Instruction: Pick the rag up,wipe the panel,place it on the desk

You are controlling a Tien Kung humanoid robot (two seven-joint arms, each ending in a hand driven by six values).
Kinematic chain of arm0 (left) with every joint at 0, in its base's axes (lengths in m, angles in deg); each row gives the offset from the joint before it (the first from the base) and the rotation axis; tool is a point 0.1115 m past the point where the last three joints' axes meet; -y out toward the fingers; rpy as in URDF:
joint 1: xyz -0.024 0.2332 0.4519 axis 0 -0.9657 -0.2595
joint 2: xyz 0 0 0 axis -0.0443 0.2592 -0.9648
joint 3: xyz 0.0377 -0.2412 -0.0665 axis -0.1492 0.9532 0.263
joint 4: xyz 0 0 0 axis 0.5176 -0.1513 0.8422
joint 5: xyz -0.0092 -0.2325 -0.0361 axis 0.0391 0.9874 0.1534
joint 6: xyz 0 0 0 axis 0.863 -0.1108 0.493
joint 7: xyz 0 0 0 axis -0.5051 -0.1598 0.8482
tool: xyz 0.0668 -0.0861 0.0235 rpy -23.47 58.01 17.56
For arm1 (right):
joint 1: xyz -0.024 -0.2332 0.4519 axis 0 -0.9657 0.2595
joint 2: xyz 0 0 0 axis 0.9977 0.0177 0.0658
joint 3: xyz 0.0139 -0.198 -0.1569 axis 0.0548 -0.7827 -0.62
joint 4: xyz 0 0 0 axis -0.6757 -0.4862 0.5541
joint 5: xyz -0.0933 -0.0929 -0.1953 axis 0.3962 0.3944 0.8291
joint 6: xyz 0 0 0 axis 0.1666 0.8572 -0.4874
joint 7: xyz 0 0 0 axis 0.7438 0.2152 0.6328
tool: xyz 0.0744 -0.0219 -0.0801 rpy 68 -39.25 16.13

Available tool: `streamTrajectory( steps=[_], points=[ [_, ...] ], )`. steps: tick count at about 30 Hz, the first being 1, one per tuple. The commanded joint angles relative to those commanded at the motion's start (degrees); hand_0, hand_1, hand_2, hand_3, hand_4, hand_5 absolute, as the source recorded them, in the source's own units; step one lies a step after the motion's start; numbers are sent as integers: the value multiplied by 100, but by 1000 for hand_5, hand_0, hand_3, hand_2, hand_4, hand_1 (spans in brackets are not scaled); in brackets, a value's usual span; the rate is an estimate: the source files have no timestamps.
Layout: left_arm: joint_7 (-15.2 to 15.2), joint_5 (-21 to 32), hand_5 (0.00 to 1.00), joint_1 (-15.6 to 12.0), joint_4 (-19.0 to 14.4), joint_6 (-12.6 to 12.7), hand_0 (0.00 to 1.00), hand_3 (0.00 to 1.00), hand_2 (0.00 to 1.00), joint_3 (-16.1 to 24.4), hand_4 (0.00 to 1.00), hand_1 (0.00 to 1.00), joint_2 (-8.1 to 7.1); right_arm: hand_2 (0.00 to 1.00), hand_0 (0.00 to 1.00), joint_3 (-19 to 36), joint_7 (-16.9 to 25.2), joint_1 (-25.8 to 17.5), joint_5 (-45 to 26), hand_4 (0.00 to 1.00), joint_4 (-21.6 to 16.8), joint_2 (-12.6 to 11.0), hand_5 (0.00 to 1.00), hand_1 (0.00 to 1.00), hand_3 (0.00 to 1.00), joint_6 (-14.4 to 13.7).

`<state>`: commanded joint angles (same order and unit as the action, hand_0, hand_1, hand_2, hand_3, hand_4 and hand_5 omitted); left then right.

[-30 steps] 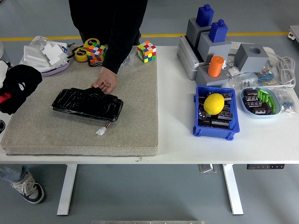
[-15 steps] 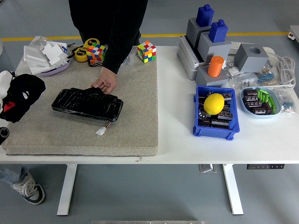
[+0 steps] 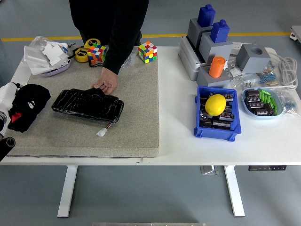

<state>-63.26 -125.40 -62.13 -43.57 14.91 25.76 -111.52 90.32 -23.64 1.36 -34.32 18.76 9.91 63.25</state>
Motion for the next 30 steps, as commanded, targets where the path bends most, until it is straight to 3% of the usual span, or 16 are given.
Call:
streamTrajectory(
  steps=[9,10,15,16,21,22,27,28,30],
  points=[
    [22,15,103,-14,219,6,271,591,453,-106,571,278,51,681,731,-54,1,-12,-14,998,4,-3,568,667,617,9],
    [32,16,137,-22,233,13,299,589,500,-103,593,358,57,681,731,-58,-1,-13,-18,998,7,-5,568,667,617,12],
    [94,170,137,-41,309,23,299,589,500,-175,593,358,89,681,731,-58,-2,-9,-12,998,6,-8,568,667,617,11],
    [120,210,265,-56,317,34,323,593,513,-177,716,423,108,682,731,-61,1,-2,-9,998,0,-11,567,667,618,6],
    [161,314,265,-62,327,45,323,593,513,-207,716,423,134,682,731,-88,2,8,-10,998,-3,-12,567,667,618,3],
    [155,302,303,-60,327,39,362,617,543,-205,787,507,132,682,731,-95,1,8,-10,998,-1,-11,567,667,617,4],
    [126,259,303,-57,322,-14,362,617,543,-179,787,507,99,682,731,-94,-1,10,-17,998,-1,-13,567,667,617,5],
    [109,257,375,-52,319,-36,393,666,592,-177,856,577,94,682,731,-93,-3,10,-18,998,0,-14,564,667,615,7],
    [117,238,375,-38,314,-46,393,666,592,-179,856,577,78,682,731,-94,-7,4,-29,998,8,-14,564,667,615,11]
  ],
)
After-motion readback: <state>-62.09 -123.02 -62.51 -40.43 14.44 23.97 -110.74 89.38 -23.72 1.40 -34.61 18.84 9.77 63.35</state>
